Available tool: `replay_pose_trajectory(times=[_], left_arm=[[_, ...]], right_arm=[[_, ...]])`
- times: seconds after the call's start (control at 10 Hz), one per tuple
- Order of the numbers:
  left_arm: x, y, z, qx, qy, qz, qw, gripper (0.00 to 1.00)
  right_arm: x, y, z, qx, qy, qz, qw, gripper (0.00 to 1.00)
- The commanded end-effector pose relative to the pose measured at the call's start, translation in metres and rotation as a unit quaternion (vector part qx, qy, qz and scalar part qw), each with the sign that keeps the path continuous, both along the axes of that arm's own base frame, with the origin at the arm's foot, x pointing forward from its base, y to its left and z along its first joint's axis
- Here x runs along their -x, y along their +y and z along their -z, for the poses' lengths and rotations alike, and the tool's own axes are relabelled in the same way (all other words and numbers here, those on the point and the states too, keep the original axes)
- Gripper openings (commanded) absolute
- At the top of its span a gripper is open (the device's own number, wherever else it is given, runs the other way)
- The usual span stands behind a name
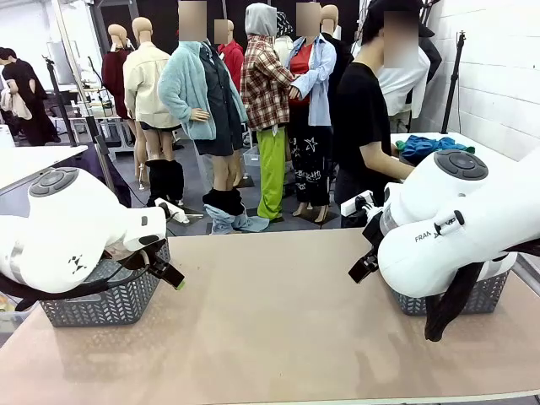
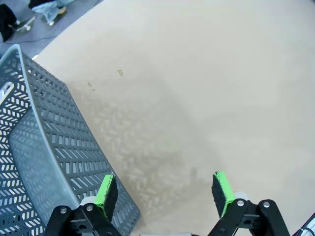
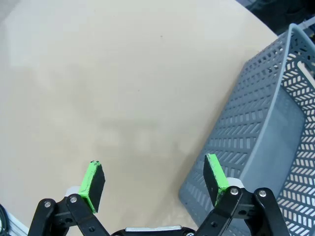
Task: Sort the tops and bottoms.
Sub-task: Lift clothes from the center of the table with your left hand.
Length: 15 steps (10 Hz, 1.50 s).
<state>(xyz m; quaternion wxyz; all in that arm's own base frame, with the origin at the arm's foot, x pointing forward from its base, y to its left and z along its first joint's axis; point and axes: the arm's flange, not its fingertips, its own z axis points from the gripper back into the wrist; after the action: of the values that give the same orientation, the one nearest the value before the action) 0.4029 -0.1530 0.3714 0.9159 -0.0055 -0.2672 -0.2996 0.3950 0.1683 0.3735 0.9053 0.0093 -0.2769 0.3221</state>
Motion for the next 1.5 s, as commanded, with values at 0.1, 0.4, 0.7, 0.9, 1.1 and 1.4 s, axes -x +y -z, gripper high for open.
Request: replay_pose_trajectory(times=[0.1, 0.4, 0.7, 0.9, 1.1, 1.4], left_arm=[[-0.001, 0.002, 0.000, 0.001, 0.000, -0.002, 1.000, 1.00], [-0.001, 0.002, 0.000, 0.001, 0.000, -0.002, 1.000, 1.00], [-0.001, 0.002, 0.000, 0.001, 0.000, -0.002, 1.000, 1.00], [0.000, 0.000, 0.000, 0.000, 0.000, 0.000, 1.000, 1.00], [0.000, -0.018, -0.030, 0.010, -0.055, 0.043, 0.998, 1.00], [-0.002, -0.033, -0.078, -0.003, -0.135, 0.074, 0.988, 1.00]], right_arm=[[0.000, 0.000, 0.000, -0.001, 0.000, 0.001, 1.000, 1.00], [0.000, 0.000, 0.000, -0.001, 0.000, 0.001, 1.000, 1.00], [0.000, 0.000, 0.000, -0.001, 0.000, 0.001, 1.000, 1.00], [0.000, 0.000, 0.000, -0.001, 0.000, 0.001, 1.000, 1.00], [0.004, 0.003, -0.012, 0.003, -0.026, -0.007, 1.000, 1.00], [0.008, 0.006, -0.062, 0.001, -0.116, -0.015, 0.993, 1.00]])
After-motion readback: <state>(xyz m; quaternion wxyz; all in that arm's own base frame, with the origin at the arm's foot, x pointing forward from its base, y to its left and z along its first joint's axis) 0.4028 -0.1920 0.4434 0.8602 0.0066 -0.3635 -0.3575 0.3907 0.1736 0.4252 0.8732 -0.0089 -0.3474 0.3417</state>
